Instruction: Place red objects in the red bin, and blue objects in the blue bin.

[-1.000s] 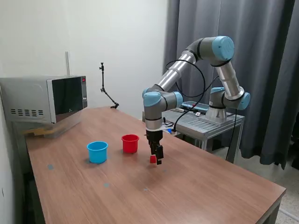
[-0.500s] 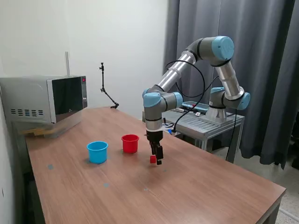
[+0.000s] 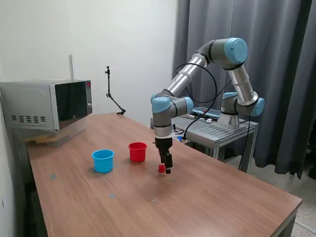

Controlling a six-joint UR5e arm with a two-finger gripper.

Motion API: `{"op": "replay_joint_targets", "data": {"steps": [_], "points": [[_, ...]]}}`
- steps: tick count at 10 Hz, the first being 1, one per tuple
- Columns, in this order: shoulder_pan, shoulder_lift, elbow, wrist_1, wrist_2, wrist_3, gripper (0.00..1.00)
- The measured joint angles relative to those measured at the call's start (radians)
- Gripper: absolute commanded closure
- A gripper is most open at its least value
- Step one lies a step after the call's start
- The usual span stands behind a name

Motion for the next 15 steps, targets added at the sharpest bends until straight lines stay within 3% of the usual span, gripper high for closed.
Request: {"op": "replay_joint_targets", "data": {"steps": [1, 15], "points": [[0.0, -0.001, 0.0, 0.0, 0.0, 0.0, 1.0], [-0.006, -0.01, -0.002, -0.002, -0.011, 0.0, 1.0]]}}
